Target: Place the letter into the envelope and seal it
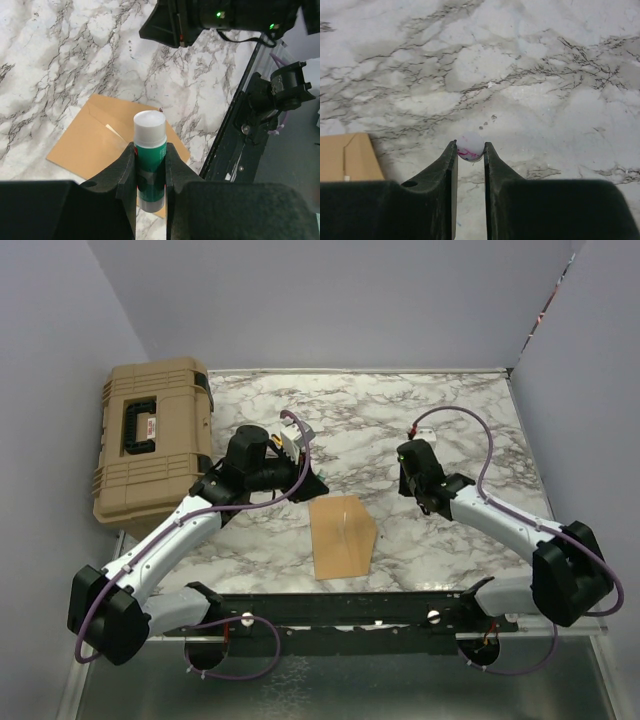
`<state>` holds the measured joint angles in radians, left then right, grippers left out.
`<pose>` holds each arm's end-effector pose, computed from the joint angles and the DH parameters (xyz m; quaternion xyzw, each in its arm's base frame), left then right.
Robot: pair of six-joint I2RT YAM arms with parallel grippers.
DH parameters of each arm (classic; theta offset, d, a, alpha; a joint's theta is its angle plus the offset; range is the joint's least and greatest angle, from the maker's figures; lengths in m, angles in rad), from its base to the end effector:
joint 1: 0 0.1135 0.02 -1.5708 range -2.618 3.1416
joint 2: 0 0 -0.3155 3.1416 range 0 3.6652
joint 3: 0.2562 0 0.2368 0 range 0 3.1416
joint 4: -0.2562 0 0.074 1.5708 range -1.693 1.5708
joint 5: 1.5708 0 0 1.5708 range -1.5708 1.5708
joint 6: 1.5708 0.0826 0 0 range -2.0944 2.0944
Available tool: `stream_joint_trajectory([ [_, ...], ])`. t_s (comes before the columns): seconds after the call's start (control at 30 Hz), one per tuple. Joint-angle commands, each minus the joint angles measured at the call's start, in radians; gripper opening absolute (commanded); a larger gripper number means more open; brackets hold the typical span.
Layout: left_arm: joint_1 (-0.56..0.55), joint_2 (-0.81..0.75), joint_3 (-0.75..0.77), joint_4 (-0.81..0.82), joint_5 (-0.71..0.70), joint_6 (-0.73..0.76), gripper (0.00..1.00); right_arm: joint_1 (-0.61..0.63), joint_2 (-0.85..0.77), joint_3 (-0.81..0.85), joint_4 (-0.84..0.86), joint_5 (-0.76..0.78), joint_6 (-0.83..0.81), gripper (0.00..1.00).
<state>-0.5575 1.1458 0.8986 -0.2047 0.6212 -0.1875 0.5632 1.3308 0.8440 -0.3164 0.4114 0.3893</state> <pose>0.1899 -0.1750 0.3414 0.3079 0.7634 -0.4252 0.3764 0.2540 0.1213 0.2581 -0.0026 0.9109 -0.0003 0.4126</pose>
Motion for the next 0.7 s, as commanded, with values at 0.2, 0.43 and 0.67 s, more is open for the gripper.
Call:
stream_joint_trajectory([
  [0.2, 0.001, -0.032, -0.006, 0.079, -0.016, -0.107, 0.0, -0.083, 0.103, -0.211, 0.518, 0.079, -0.052, 0.0],
  [0.43, 0.0, -0.028, -0.013, 0.092, -0.017, -0.129, 0.0, -0.116, 0.213, -0.21, 0.56, 0.068, -0.028, 0.0],
  [0.67, -0.001, -0.024, -0.013, 0.095, -0.017, -0.138, 0.0, -0.121, 0.301, -0.129, 0.475, 0.065, 0.025, 0.04],
])
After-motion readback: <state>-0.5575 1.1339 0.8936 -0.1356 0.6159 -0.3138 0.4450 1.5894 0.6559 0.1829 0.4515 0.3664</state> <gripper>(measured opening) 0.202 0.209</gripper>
